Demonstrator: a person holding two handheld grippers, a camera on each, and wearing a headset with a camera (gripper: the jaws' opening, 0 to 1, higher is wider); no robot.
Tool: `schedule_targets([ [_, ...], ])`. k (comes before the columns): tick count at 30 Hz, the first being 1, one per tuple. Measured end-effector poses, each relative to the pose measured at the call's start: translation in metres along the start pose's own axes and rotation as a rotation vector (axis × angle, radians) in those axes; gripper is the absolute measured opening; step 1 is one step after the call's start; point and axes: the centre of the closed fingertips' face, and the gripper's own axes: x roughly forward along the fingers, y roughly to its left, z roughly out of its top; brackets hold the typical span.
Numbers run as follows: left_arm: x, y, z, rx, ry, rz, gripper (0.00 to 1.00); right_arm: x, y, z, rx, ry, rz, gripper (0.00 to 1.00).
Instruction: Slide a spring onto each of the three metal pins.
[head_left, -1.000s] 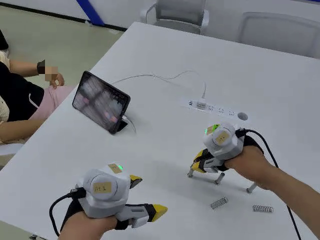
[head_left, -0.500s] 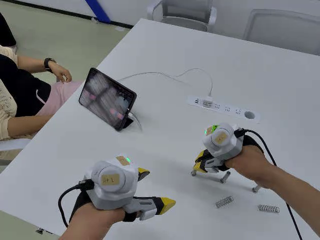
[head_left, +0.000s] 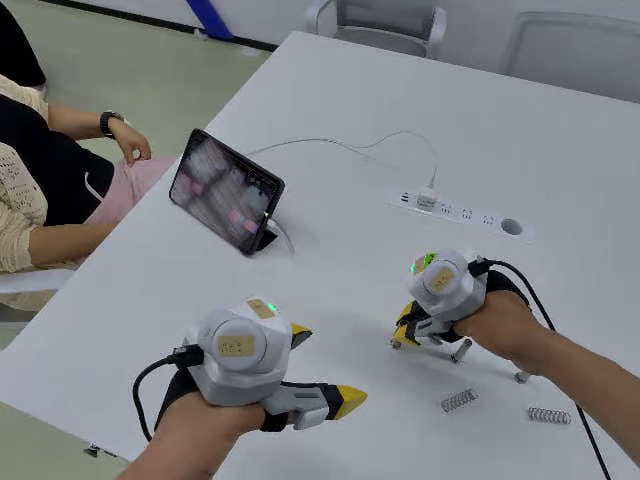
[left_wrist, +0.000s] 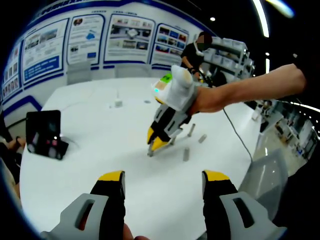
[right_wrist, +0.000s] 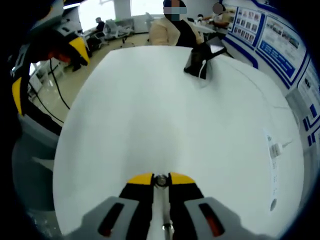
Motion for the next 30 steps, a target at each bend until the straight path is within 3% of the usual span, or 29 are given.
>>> schedule_targets([
  [18,-0.002,0.003,-0.001,0.001,0.006,0.007,0.63,0.011,-0.002,-0.005,0.019,0.008,0.007,0.14],
  [22,-0.002,0.004,0.0,0.001,0.003,0.008,0.63,0.008,-0.001,-0.006,0.058,0.01,0.007,0.23],
  [30,-0.002,0.003,0.0,0.001,0.002,0.001,0.63,-0.004,0.001,-0.011,0.152,-0.036,0.003,0.38],
])
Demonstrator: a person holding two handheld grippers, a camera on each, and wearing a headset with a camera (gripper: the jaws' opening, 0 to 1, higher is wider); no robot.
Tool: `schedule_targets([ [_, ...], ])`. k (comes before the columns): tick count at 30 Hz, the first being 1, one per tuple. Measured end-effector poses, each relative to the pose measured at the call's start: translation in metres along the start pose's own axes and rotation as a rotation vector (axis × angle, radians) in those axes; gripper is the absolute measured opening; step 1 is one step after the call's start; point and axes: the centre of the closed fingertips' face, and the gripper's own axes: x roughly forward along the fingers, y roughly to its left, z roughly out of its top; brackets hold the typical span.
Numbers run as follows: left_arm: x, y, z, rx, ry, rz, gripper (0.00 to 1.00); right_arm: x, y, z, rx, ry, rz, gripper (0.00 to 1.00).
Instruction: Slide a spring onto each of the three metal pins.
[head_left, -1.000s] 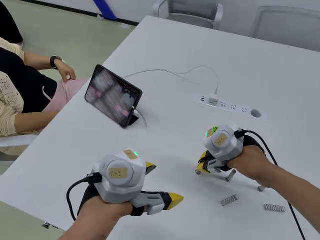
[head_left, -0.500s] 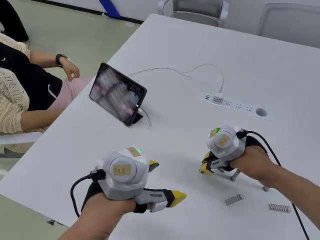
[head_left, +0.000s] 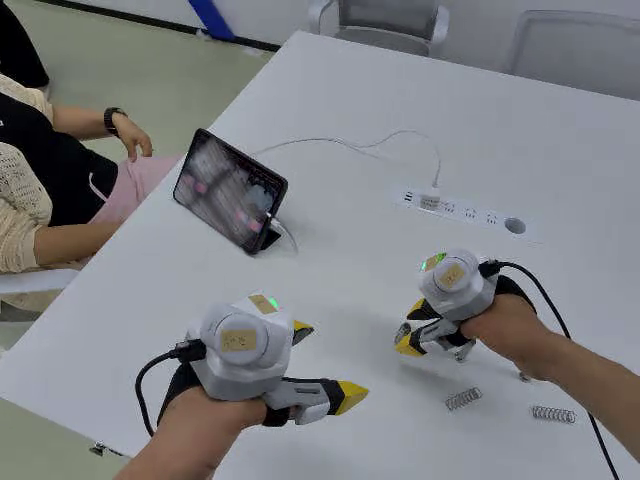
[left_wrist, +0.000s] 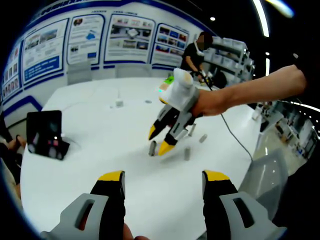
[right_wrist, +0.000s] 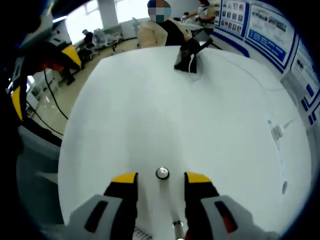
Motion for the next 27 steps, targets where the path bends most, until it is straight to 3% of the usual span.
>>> schedule_targets([
  [12,0.003,-0.006,0.001,0.001,-0.007,-0.018,0.63,-0.023,0.004,0.006,0.178,-0.152,0.001,0.46],
  [27,0.001,-0.007,-0.004,-0.004,-0.003,-0.018,0.64,-0.044,0.012,0.01,0.274,-0.283,-0.033,0.5],
])
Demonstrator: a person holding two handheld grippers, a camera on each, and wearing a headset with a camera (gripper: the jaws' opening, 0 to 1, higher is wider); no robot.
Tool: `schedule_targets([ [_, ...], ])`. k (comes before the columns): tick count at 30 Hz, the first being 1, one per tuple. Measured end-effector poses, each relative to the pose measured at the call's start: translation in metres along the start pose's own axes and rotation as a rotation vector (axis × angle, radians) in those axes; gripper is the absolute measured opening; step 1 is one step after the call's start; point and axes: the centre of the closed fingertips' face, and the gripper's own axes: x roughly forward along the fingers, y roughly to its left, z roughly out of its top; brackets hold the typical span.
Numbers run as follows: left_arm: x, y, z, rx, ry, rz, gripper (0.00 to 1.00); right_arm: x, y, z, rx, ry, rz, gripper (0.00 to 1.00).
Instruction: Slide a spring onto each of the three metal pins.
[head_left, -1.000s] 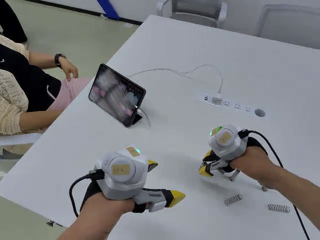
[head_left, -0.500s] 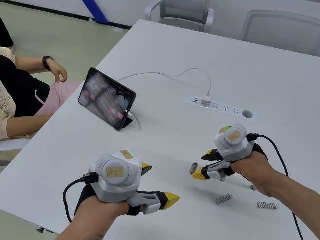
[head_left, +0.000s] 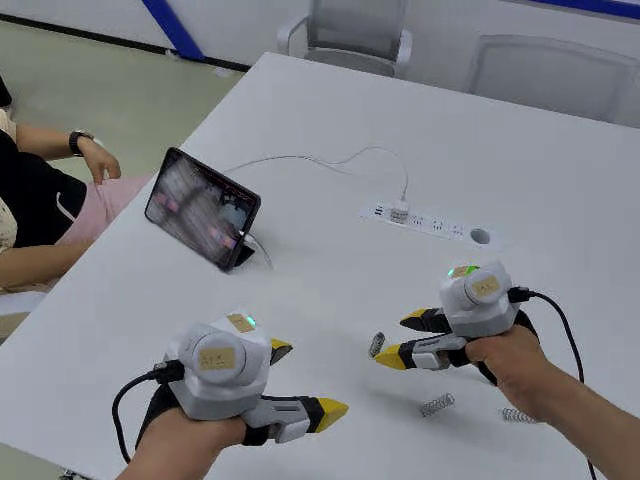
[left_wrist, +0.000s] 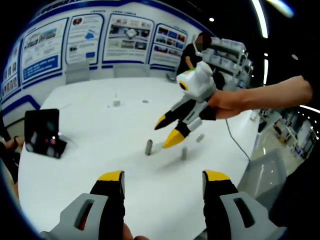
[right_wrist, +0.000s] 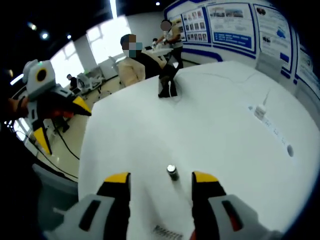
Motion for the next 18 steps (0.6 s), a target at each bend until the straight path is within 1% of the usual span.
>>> schedule_targets([
  [6,0.0,0.0,-0.001,0.003,0.001,-0.002,0.64,-0.009,0.005,0.001,0.025,-0.038,-0.013,0.51],
  [11,0.001,-0.002,-0.001,0.001,-0.002,-0.006,0.64,-0.016,0.012,-0.003,0.031,-0.055,-0.023,0.52],
  [18,0.002,-0.004,-0.001,0.001,-0.003,-0.012,0.65,-0.025,0.019,-0.007,0.053,-0.101,-0.04,0.54],
])
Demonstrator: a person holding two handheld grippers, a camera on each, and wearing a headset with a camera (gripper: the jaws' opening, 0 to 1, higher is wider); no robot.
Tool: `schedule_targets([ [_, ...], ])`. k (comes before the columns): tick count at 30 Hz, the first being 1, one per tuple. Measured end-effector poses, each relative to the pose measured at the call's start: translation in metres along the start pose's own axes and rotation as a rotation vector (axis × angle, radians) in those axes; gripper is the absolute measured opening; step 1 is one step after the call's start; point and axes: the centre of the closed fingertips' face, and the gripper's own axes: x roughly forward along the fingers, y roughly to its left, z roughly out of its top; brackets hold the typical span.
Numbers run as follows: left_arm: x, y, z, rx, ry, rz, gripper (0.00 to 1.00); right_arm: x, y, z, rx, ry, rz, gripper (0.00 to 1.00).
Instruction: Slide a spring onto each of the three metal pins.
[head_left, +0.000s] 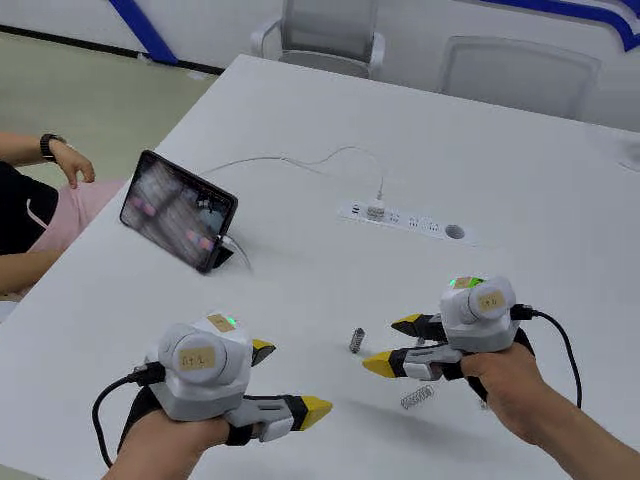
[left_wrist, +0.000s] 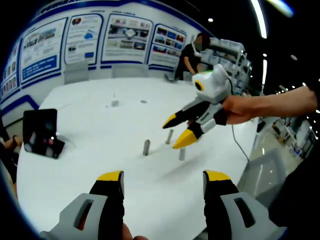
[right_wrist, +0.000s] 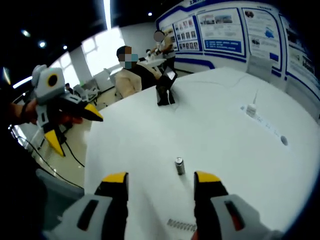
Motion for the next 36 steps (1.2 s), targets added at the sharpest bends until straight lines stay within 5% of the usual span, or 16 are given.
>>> schedule_targets([
  [23,0.009,0.003,-0.004,-0.005,0.01,0.019,0.69,-0.042,0.01,-0.01,0.067,-0.094,-0.038,0.66],
  [36,0.021,0.003,-0.005,0.002,0.032,0.023,0.72,-0.064,0.01,-0.033,0.131,-0.118,-0.062,0.71],
])
